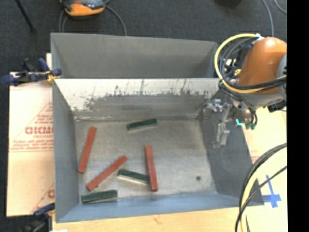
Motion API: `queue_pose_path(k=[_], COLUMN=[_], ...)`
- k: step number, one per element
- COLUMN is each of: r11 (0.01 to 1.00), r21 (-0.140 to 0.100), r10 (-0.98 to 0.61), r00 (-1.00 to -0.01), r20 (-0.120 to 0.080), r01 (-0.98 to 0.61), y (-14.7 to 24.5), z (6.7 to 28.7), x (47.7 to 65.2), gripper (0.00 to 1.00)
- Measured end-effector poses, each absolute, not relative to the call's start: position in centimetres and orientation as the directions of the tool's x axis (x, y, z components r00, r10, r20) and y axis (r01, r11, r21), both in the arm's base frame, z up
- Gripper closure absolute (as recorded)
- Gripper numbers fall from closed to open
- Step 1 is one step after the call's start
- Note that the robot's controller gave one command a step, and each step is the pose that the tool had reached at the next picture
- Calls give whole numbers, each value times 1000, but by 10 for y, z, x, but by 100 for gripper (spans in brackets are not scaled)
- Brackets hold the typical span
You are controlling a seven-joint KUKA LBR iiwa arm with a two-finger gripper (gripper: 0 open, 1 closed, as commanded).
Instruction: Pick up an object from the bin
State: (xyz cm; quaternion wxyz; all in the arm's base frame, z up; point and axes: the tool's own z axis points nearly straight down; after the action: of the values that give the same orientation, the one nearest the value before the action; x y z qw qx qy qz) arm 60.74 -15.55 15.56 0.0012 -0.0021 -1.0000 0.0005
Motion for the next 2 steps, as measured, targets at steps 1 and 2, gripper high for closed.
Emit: queue_pose_path(k=[1,2], r11=[1000,1000], r21=[-3,-4], r10=[1,7], r00=[-1000,-1000], r20=[-5,-11], r01=[1,7], y=[-155,-148], z=[160,116], x=[609,571], gripper=[0,0])
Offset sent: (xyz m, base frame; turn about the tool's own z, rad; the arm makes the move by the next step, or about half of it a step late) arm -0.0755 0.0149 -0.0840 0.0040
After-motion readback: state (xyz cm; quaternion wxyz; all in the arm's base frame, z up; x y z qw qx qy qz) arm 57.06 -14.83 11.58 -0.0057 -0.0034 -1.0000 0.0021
